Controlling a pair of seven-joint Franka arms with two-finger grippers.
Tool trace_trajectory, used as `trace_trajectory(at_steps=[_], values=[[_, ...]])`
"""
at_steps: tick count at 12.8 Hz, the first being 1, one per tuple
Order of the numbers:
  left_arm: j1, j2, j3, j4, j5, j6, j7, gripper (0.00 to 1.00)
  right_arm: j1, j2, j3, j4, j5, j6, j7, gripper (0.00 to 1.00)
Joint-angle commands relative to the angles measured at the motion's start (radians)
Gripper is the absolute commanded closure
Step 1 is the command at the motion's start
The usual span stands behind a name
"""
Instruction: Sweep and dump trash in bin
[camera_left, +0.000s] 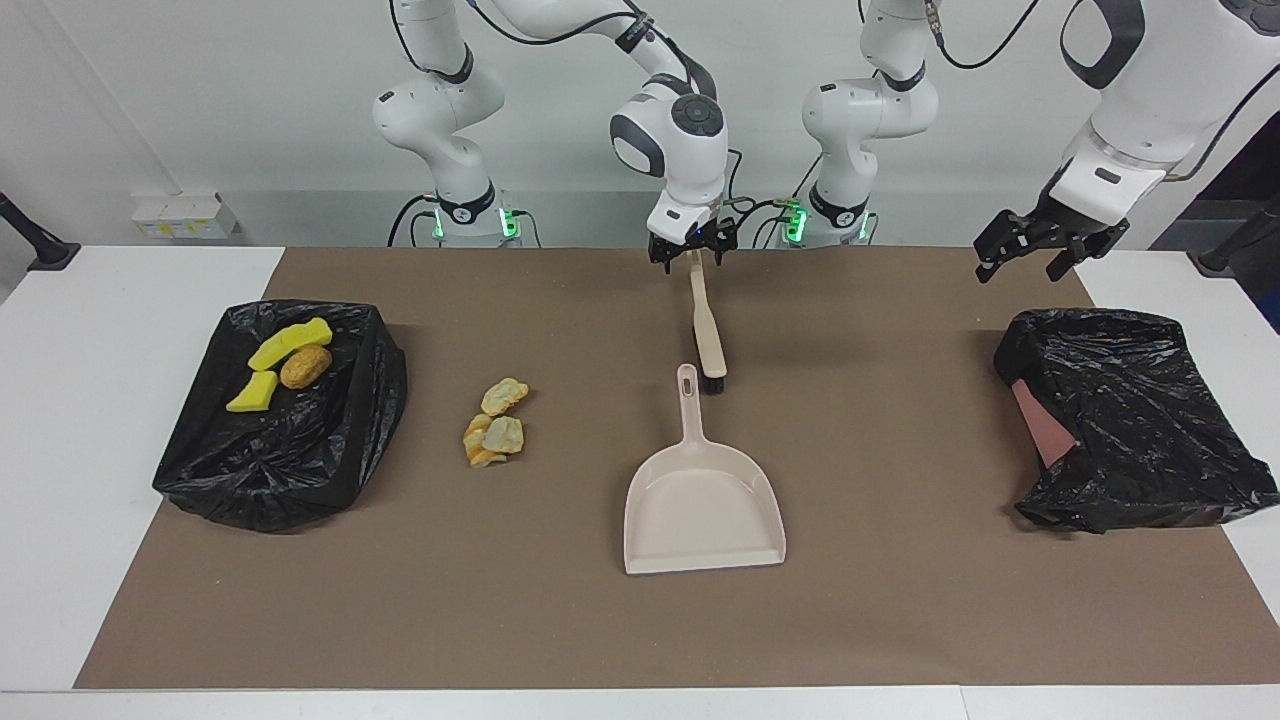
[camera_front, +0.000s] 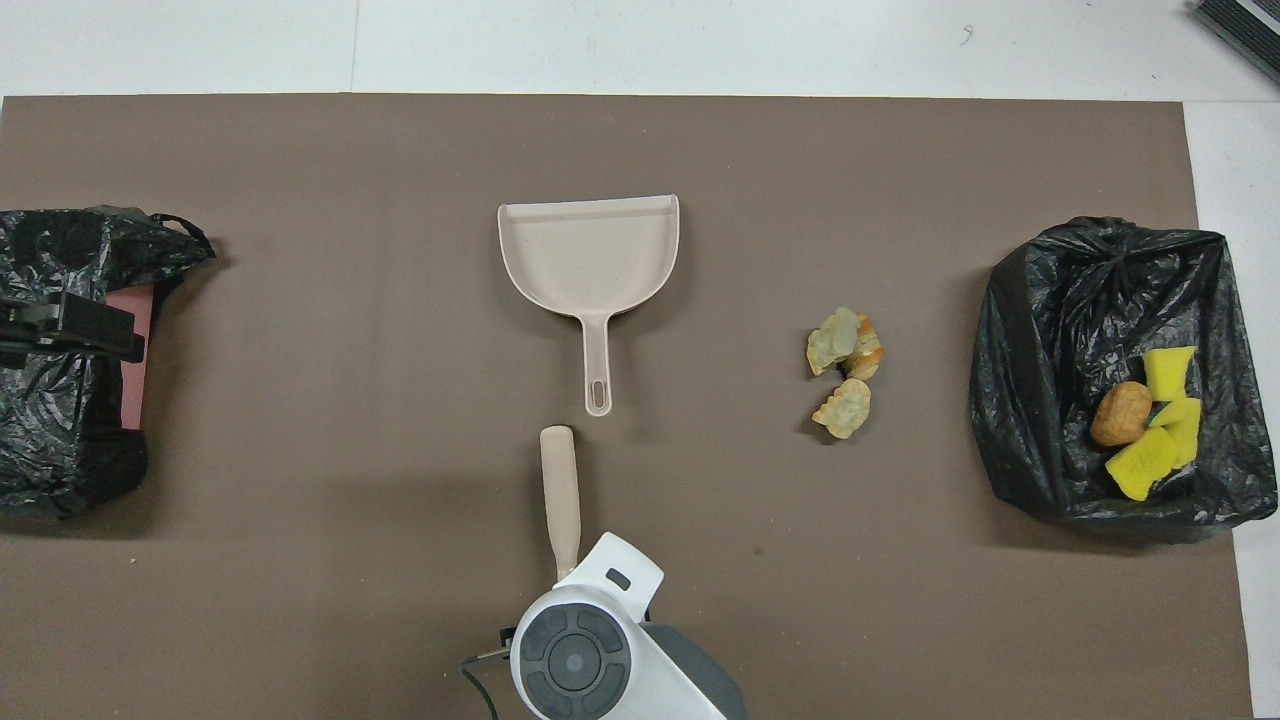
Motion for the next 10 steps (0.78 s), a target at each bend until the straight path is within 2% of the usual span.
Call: trace_trajectory(at_steps=[1,3,4,5,6,7,10], values=[[0.006,-0.007,-0.005,0.007,0.019,-0.011,-0.004,0.00,-0.001,0.017,0.000,-0.021,0.029,0.072,-0.019,0.03],[0.006,-0.007,-0.005,0.007,0.019,-0.011,-0.002,0.00,-0.001,0.021,0.000,-0.019,0.029,0.072,-0.021,0.40],[0.006,-0.007,-0.005,0.007,0.019,-0.011,-0.002,0.00,-0.001,0.021,0.000,-0.019,0.029,0.072,-0.027,0.54],[0.006,-0.007,-0.005,0.007,0.019,-0.011,-0.002,0.00,-0.001,0.021,0.000,-0.019,0.027,0.071,-0.033,0.75],[0.006,-0.007,-0.005,0.007,0.019,-0.011,-0.002,0.00,-0.003,0.019,-0.002,-0.024,0.027,0.063,-0.059,0.89],[0.006,-0.007,-0.005,0.007,0.019,-0.011,-0.002,0.00,-0.014,0.022,-0.002,-0.025,0.026,0.063,-0.098,1.00],[0.006,-0.007,-0.005,0.007,0.019,-0.011,-0.002,0.00,-0.046,0.042,-0.003,0.004,0.012,0.017,-0.117,1.00]])
